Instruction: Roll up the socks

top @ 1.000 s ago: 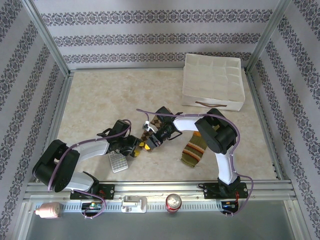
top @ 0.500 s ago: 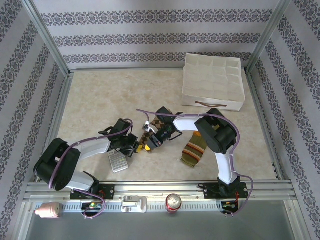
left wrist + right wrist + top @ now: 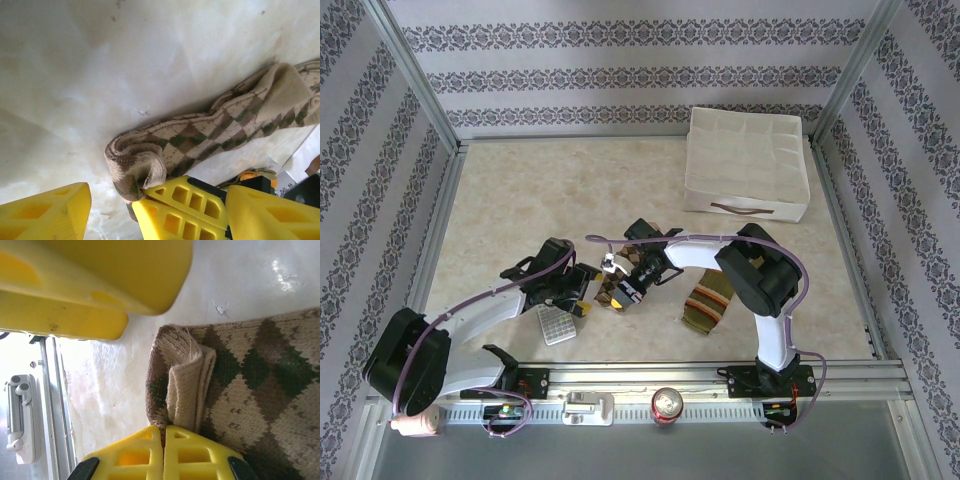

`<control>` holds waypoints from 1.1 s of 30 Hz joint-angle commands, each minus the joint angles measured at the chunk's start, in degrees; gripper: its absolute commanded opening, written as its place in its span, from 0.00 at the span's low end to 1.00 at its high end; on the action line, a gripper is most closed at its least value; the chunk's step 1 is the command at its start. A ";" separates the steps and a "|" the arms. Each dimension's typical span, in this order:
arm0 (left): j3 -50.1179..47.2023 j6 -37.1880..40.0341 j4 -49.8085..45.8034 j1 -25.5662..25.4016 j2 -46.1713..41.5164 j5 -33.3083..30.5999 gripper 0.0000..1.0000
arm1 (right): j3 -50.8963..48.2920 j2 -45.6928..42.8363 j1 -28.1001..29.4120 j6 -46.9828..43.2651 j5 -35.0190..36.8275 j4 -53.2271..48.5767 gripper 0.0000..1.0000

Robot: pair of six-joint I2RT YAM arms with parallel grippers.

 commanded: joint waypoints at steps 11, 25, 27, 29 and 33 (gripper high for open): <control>0.83 -4.23 4.42 -2.45 7.58 2.29 0.70 | -1.31 1.16 -2.68 3.84 -3.03 2.52 0.00; 1.74 -8.74 7.79 -4.54 6.15 -2.37 0.70 | -2.33 0.90 -2.66 4.80 -4.44 3.05 0.00; 1.74 -8.80 8.86 -4.67 7.53 -1.31 0.69 | -2.30 0.84 -2.66 4.94 -4.54 3.22 0.00; 2.12 -8.97 9.75 -5.12 8.87 -0.62 0.67 | -2.17 1.07 -2.70 5.05 -4.68 3.18 0.00; 3.25 -8.87 9.21 -5.76 11.15 0.38 0.61 | -1.93 1.16 -2.79 5.33 -4.66 3.37 0.00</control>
